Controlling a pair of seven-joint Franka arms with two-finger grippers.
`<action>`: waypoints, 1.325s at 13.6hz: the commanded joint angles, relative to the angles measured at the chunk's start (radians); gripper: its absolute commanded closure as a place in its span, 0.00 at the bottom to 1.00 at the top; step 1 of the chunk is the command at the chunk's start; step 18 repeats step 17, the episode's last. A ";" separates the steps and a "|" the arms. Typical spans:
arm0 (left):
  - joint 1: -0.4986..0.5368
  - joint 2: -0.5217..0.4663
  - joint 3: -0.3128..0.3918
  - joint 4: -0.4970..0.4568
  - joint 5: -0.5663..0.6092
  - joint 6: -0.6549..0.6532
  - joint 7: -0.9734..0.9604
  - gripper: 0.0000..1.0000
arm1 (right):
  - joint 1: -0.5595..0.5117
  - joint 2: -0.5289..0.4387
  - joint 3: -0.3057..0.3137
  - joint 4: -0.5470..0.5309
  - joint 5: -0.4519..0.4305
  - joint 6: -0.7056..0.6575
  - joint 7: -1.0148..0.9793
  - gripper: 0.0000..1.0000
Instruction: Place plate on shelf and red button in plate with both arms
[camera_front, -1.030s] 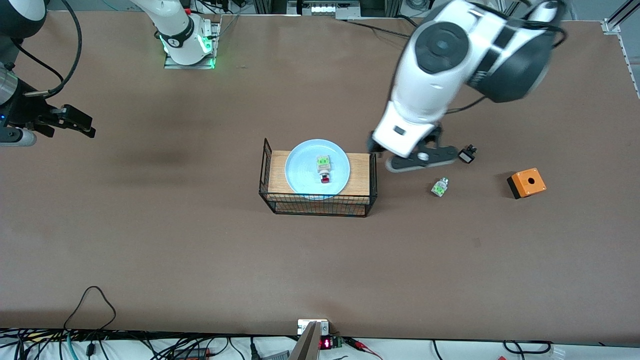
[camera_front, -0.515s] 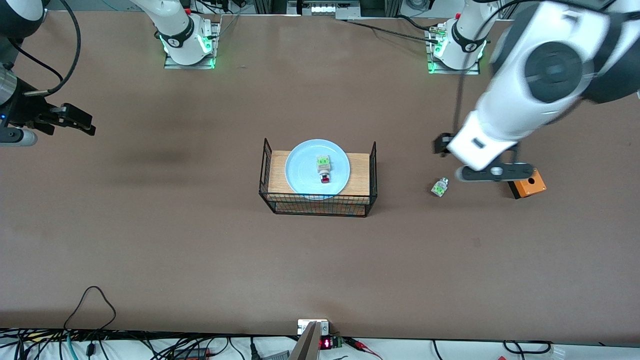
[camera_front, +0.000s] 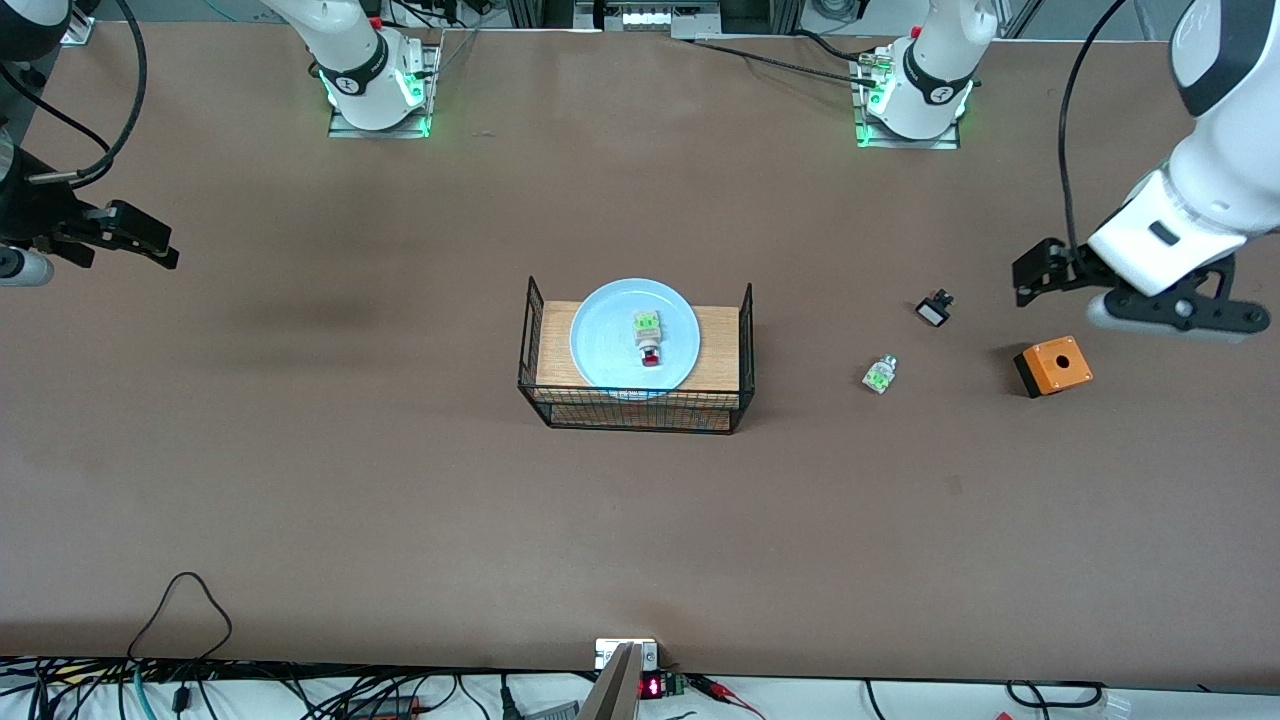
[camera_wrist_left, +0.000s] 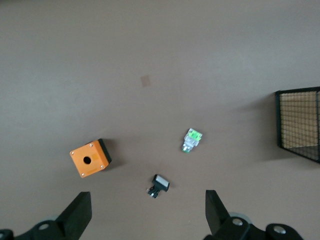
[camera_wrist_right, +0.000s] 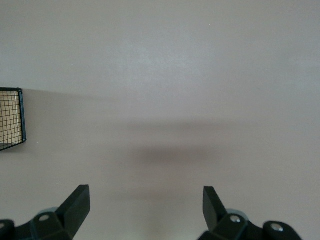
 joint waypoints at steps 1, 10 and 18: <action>-0.050 -0.065 0.053 -0.092 -0.014 0.037 0.019 0.00 | 0.000 0.013 -0.001 0.017 -0.005 -0.004 -0.001 0.00; 0.009 -0.059 0.050 -0.084 -0.037 0.041 0.016 0.00 | 0.002 0.013 0.000 0.016 0.000 -0.016 -0.007 0.00; 0.012 -0.060 0.044 -0.082 -0.036 0.038 0.013 0.00 | 0.002 0.013 0.000 0.014 0.000 -0.017 -0.007 0.00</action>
